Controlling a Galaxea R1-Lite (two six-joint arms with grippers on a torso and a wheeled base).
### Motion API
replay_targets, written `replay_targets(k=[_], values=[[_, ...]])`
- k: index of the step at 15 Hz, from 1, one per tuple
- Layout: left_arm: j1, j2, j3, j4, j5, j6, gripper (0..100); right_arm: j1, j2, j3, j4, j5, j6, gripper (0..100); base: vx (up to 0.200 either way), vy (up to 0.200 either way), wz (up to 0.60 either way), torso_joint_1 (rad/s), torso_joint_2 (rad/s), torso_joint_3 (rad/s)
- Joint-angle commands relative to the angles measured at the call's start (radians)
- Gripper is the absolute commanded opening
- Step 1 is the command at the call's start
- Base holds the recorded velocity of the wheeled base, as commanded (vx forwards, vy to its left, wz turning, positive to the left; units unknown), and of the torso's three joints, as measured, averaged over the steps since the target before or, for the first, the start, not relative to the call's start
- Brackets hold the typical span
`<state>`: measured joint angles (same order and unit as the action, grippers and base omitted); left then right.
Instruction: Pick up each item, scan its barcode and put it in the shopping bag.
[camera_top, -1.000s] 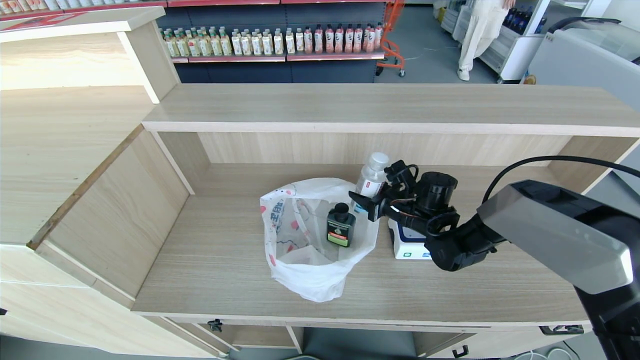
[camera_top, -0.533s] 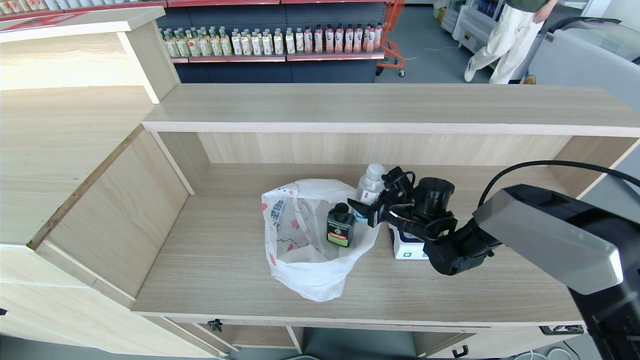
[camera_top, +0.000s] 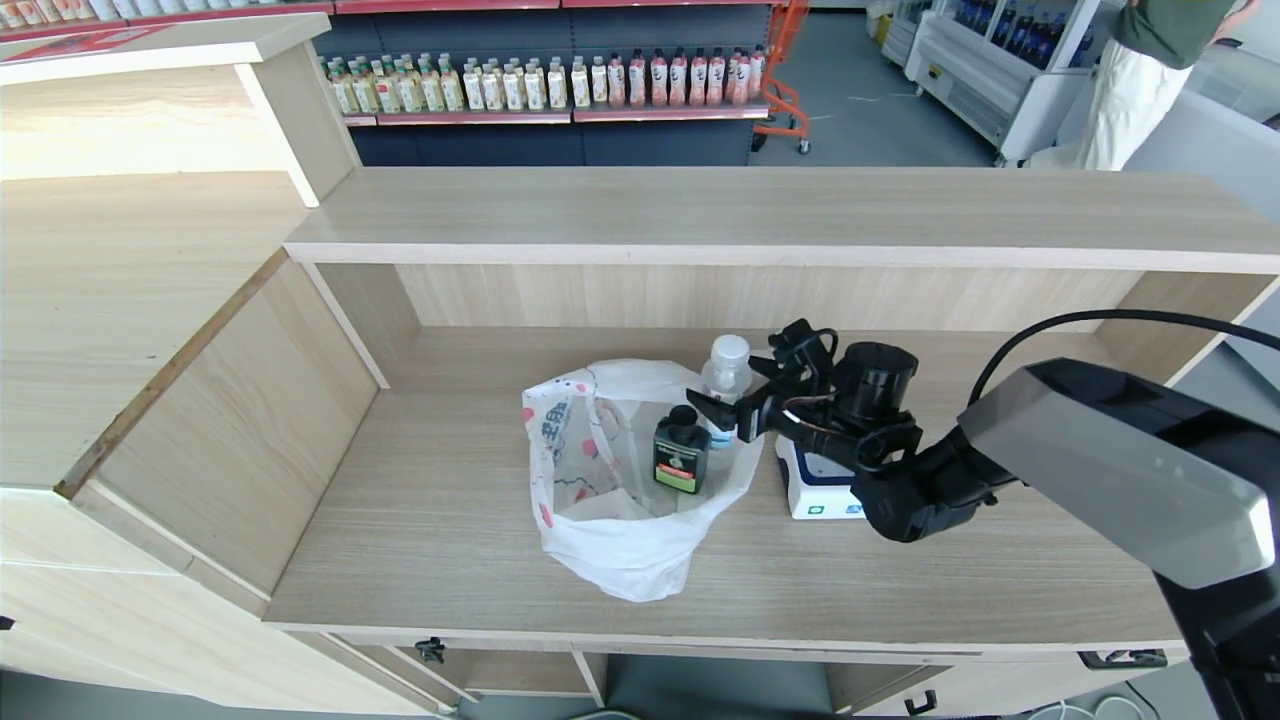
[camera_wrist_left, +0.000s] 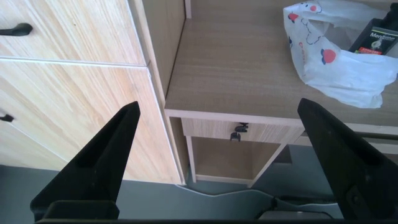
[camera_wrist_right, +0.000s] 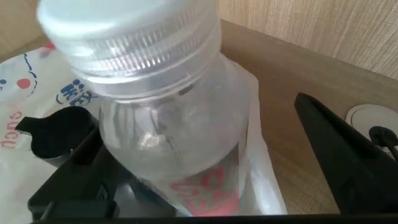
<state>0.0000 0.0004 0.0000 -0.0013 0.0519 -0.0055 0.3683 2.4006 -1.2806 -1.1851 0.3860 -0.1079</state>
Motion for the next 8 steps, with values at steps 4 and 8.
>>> replay_targets(k=[4,8], values=[[0.000,0.000,0.000,0.000,0.000,-0.001,100,0.003,-0.367,0.227,0.012,-0.004,-0.021,100,0.000,0.000,0.00,0.000,0.00,0.000],[0.000,0.000,0.000,0.000,0.000,-0.001,100,-0.062,-0.861,0.498,0.280,-0.283,-0.026,100,0.000,0.000,0.00,0.000,0.00,0.000]])
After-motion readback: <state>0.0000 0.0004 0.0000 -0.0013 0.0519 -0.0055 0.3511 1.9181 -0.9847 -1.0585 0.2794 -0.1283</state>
